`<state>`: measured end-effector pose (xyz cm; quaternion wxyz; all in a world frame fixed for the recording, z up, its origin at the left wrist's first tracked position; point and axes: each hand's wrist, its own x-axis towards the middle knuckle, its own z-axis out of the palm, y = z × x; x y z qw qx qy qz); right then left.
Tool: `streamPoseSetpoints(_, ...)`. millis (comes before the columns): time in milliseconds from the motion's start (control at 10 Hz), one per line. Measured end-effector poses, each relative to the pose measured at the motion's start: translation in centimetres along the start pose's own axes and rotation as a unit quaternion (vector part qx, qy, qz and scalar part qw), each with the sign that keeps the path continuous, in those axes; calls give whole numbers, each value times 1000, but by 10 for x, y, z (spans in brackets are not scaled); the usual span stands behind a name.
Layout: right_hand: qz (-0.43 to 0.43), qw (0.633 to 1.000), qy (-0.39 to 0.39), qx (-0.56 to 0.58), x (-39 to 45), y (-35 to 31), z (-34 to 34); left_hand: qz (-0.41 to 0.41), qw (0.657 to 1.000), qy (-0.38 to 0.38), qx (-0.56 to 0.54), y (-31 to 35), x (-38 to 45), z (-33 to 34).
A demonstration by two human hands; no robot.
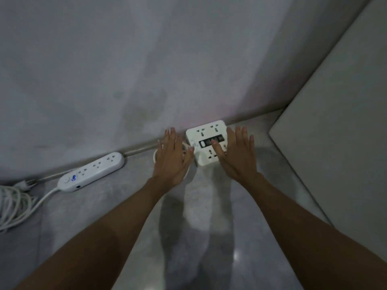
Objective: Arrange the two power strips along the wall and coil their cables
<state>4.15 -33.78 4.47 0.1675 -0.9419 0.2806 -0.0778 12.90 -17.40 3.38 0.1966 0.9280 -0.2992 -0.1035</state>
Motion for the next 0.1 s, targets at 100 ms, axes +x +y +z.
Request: streamPoseSetpoints(100,11,999,39,-15,-5,-9,-74,11,999,-12,36,51,-6,-48)
